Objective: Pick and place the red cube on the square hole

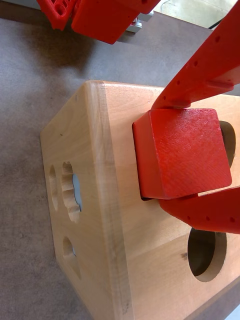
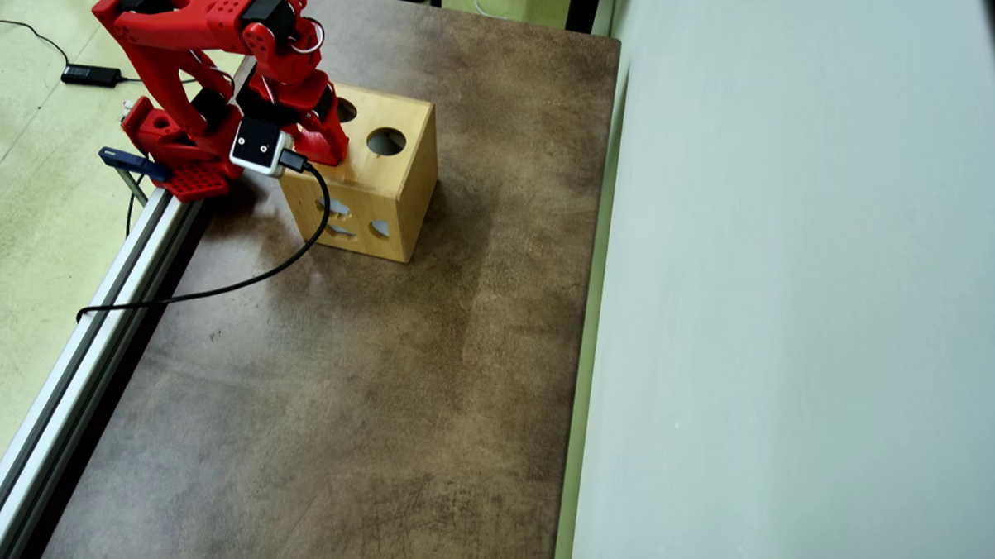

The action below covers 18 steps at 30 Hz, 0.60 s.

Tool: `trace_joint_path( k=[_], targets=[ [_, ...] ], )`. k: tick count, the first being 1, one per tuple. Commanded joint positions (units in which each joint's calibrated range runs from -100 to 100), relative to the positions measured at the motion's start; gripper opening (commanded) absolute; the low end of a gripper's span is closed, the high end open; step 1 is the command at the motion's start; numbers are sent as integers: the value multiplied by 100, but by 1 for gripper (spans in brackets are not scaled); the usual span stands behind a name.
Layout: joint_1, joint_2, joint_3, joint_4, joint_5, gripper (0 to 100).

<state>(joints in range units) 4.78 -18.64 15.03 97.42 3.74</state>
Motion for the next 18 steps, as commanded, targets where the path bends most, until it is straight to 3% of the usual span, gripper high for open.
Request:
trace_joint_path(
  k=[1, 12, 15, 18],
  targets=[
    [64, 34, 17, 57, -34, 14],
    [64, -59, -90, 57, 10, 16],
    [64, -76, -90, 57, 10, 25],
    [35, -322, -54, 57, 10, 42]
  ],
)
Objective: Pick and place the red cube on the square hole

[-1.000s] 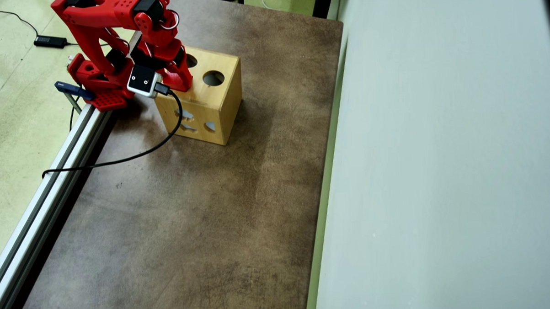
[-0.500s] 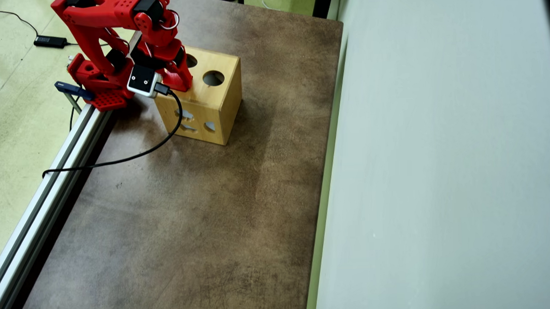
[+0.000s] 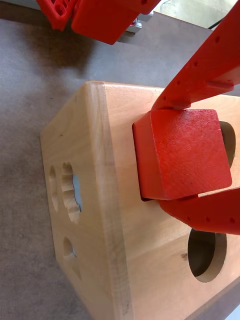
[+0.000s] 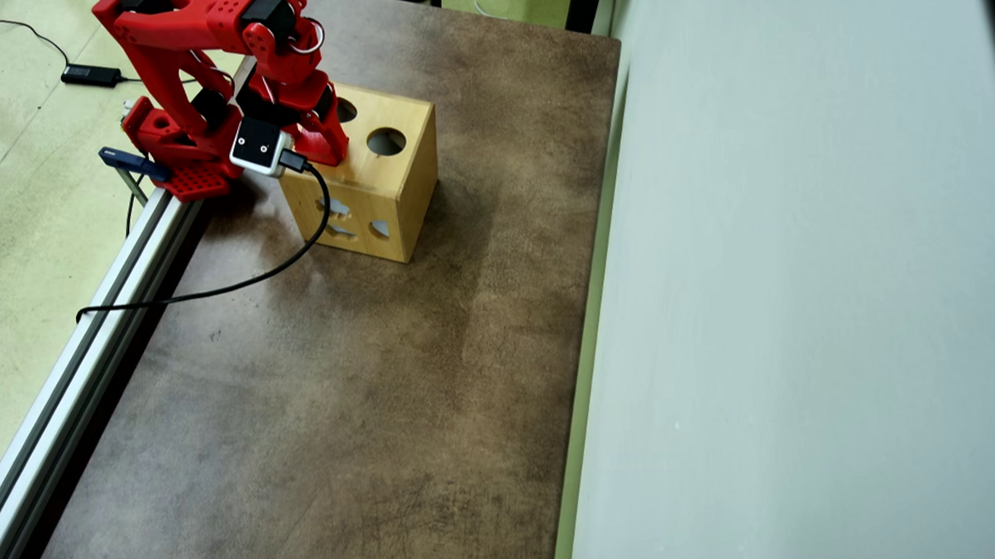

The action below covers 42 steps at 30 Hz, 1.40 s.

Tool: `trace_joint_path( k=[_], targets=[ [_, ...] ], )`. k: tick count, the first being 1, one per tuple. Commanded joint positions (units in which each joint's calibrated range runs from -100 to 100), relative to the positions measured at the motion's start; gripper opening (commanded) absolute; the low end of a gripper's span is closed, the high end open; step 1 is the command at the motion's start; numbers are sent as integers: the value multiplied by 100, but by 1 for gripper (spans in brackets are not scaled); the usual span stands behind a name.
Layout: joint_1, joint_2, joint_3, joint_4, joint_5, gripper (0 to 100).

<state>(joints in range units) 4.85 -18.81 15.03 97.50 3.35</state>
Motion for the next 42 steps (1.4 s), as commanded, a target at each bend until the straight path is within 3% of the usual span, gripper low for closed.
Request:
trace_joint_path(
  k=[1, 6, 8, 42],
  targets=[
    [5, -441, -10, 49, 49, 49],
    [-2, -662, -1, 49, 49, 89],
    [5, -662, -1, 49, 49, 100],
    [-10, -671, 17, 49, 59, 99]
  ],
)
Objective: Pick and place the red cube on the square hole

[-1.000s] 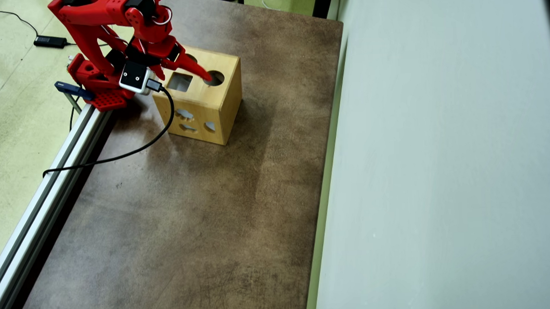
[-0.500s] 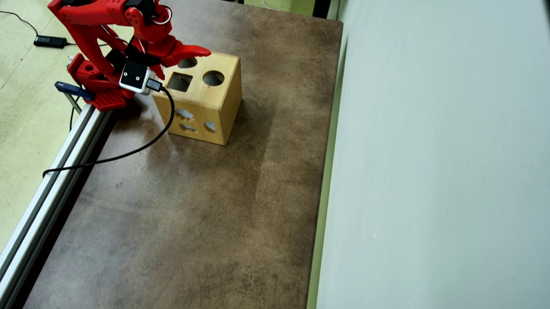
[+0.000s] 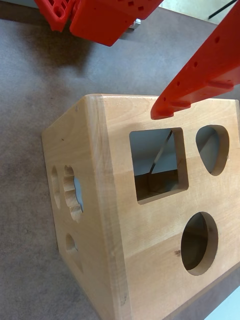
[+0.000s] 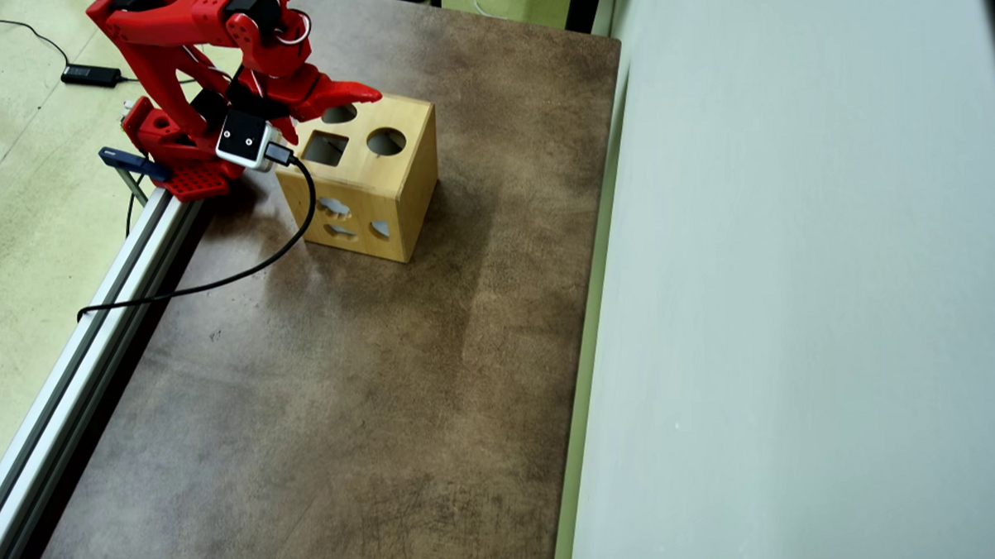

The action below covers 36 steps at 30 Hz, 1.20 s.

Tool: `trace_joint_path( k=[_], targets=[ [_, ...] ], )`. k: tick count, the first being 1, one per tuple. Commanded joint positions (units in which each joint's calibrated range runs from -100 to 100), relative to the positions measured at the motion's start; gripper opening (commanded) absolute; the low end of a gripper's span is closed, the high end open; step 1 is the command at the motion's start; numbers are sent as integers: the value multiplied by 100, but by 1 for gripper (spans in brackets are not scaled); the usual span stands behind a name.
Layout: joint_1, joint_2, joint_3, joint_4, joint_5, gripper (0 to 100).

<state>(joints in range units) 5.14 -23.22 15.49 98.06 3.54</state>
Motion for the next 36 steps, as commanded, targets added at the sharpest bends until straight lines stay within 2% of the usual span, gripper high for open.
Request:
trace_joint_path(
  k=[1, 5, 15, 36],
  targets=[
    [-38, -238, -37, -7, 39, 99],
    [-38, -570, -126, -7, 34, 99],
    [-38, -2956, -135, -7, 29, 99],
    [-38, -6812, -91, -7, 34, 99]
  ],
)
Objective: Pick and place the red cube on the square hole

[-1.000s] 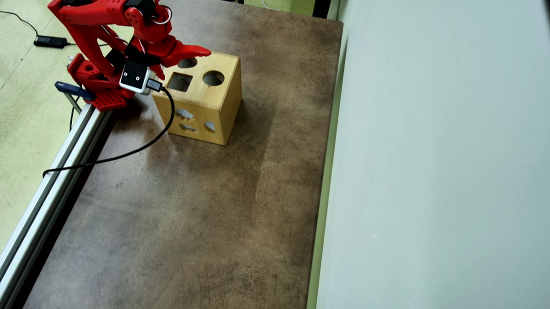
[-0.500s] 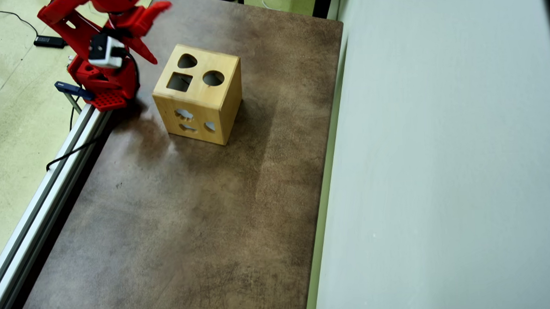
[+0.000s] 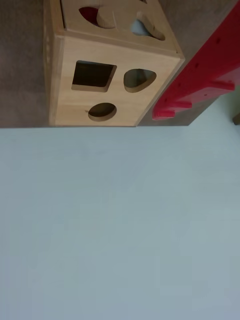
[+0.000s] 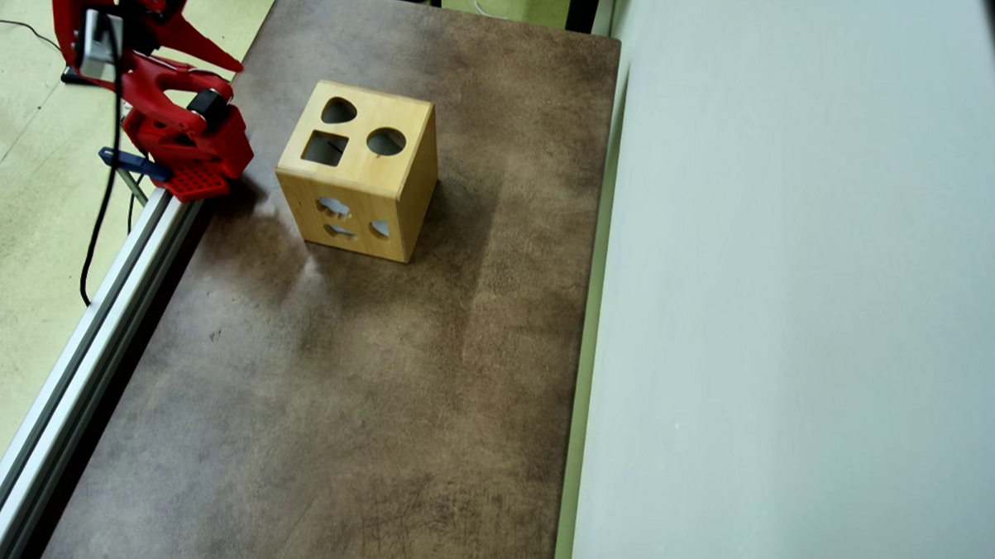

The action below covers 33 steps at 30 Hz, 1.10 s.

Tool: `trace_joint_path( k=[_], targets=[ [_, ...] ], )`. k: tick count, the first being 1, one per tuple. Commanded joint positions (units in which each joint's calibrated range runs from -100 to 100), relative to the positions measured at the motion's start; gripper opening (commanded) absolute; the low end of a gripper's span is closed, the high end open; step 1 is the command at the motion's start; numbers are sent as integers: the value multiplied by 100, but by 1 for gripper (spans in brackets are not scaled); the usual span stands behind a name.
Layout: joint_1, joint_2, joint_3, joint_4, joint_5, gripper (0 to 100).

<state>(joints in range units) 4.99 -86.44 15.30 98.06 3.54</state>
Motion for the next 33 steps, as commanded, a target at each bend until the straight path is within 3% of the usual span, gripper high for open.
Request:
trace_joint_path(
  k=[1, 24, 33],
  targets=[
    [-24, -685, -55, -7, 34, 99],
    [-54, -906, -28, -7, -24, 99],
    [-1057, -906, -10, -7, -24, 99]
  ],
)
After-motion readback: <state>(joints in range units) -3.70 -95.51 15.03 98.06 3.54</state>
